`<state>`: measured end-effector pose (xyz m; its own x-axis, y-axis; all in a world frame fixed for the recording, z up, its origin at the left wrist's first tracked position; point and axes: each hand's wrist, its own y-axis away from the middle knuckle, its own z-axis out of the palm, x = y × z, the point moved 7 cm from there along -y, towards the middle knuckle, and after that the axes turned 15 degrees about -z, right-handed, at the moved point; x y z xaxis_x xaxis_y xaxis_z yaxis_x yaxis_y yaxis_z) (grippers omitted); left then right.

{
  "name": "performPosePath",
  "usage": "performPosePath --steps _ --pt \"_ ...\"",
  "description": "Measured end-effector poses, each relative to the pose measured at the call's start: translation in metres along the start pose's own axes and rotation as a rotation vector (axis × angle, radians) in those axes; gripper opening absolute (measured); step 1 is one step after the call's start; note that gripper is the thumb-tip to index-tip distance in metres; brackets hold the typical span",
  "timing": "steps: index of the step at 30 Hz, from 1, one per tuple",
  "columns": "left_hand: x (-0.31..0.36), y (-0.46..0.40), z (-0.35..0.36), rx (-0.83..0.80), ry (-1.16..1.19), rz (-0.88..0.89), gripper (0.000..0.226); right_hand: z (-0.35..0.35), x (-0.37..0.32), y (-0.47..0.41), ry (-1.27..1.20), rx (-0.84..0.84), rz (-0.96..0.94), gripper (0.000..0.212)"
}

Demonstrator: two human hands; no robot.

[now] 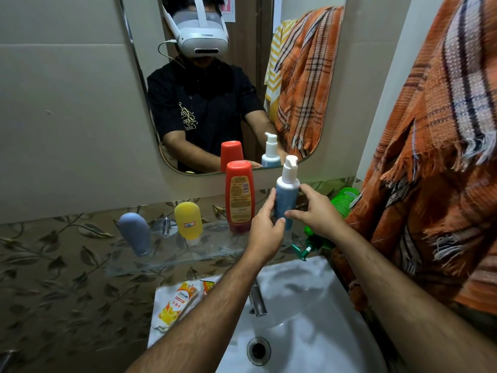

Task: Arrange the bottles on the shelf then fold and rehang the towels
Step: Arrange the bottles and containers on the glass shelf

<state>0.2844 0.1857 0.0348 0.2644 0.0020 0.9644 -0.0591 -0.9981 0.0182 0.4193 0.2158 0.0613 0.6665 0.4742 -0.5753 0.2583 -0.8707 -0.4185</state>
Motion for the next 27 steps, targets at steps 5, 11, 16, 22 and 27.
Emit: performPosePath --steps 5,11,16,22,27 --pt "0.000 -0.001 0.003 -0.025 -0.043 0.008 0.076 0.000 0.001 0.001 0.055 0.030 0.014 0.066" --pt "0.001 -0.001 0.003 -0.022 -0.057 0.037 0.077 -0.001 0.000 0.002 0.056 0.004 0.028 0.068" --pt "0.007 0.014 -0.009 0.235 -0.119 0.216 0.062 -0.015 0.003 0.007 0.069 -0.010 0.033 0.069" --pt "0.016 0.028 0.000 0.204 -0.243 0.435 0.022 -0.048 0.014 0.025 0.275 0.024 -0.033 0.043" --pt "0.017 0.020 0.024 0.041 -0.414 0.294 0.032 -0.038 0.040 0.051 0.570 -0.257 0.029 0.071"
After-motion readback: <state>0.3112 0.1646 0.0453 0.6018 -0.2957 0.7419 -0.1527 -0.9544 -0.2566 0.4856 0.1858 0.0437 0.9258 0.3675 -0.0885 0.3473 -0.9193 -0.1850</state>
